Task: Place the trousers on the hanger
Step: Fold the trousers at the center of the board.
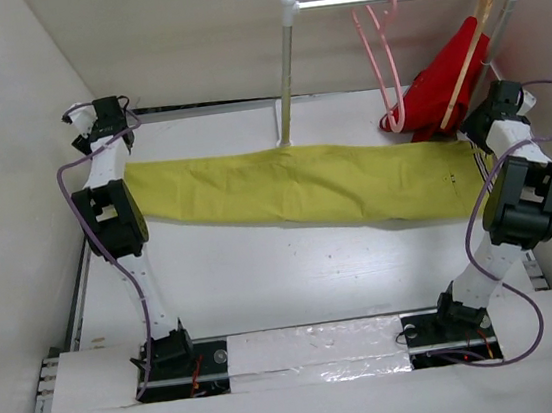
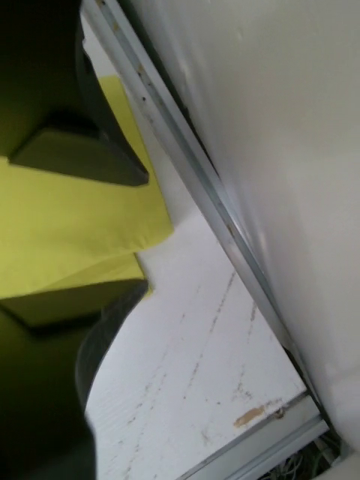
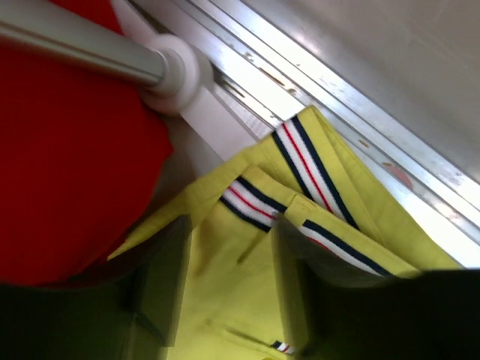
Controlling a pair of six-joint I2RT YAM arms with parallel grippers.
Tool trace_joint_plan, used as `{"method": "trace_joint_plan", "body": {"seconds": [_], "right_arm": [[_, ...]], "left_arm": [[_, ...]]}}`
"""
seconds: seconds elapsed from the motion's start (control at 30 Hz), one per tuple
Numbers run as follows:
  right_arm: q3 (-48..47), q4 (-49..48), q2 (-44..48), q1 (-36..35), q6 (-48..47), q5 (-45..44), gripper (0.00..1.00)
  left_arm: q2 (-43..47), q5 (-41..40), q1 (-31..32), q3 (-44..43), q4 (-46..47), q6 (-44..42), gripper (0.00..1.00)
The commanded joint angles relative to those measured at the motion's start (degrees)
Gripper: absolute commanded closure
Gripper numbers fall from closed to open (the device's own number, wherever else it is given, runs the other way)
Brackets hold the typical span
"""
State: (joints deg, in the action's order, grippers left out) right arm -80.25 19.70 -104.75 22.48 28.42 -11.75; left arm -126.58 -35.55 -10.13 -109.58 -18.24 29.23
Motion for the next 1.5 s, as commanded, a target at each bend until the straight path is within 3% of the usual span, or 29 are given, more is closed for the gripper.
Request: {"method": "trace_joint_plan", "body": {"seconds": [0.0,0.03,0.13,0.37,0.4,0.43,0.53,0.7,0.73,0.77,0.83,0.9,0.93,1.0,1.2,1.47], "right_arm": [[-1.85,-4.94,4.02,0.90,1.54,2.43,0.33],[-0.54,-5.90,5.16,0.90,1.72,3.74,0.28],[6.38,-10.38,11.48,0.90,3.47,5.59,0.14],[28.95,-25.55,29.93,-1.73,6.99,12.87,0.13],[31.79,-26.90,32.04,-2.96,7.43,13.59,0.18],[34.26,-27.87,36.50,-4.27,7.61,13.68,0.42],[44.10,-33.06,43.98,-9.46,7.87,14.64,1.00],[53.60,-32.19,52.09,-11.41,5.16,16.84,1.00],[54.66,-31.23,53.41,-11.41,4.71,16.67,0.88],[55.72,-30.70,55.68,-11.41,4.01,16.41,0.88],[58.35,-29.91,57.63,-10.88,2.60,15.10,0.40],[59.67,-27.27,59.39,-9.92,1.64,15.08,0.12],[60.90,-26.91,59.48,-8.17,1.29,15.78,0.06],[61.79,-26.12,58.35,-5.71,-0.03,17.28,0.02],[64.16,-29.80,51.94,5.10,-0.66,26.59,0.04],[62.14,-35.16,42.53,7.23,2.51,26.96,0.06]], "left_arm": [[3.79,1.19,1.34,0.05,3.91,-1.90,0.47],[5.54,1.01,2.21,1.20,4.61,-1.99,0.43],[9.93,0.74,2.84,5.94,4.53,-1.29,0.43],[24.70,6.53,2.84,25.88,7.07,3.63,0.45],[26.29,9.42,1.36,30.78,7.08,5.64,0.45],[29.52,11.01,0.82,33.27,7.08,6.62,0.45],[35.24,16.29,-1.03,42.50,8.30,9.00,0.46],[39.04,18.23,-1.56,50.68,8.05,8.56,0.38],[38.96,18.76,-1.56,50.95,7.87,8.65,0.37],[38.52,19.55,-1.56,51.04,7.69,8.65,0.36],[36.95,20.96,-1.56,50.87,7.17,8.91,0.36],[34.84,21.14,-1.56,50.78,7.25,9.09,0.36],[34.13,20.96,-1.56,50.69,7.08,9.17,0.35],[32.72,20.18,-1.56,50.43,6.99,9.17,0.34],[29.38,20.34,-1.56,49.64,7.07,9.79,0.32],[26.39,22.37,-1.56,49.46,10.50,12.51,0.33]]}}
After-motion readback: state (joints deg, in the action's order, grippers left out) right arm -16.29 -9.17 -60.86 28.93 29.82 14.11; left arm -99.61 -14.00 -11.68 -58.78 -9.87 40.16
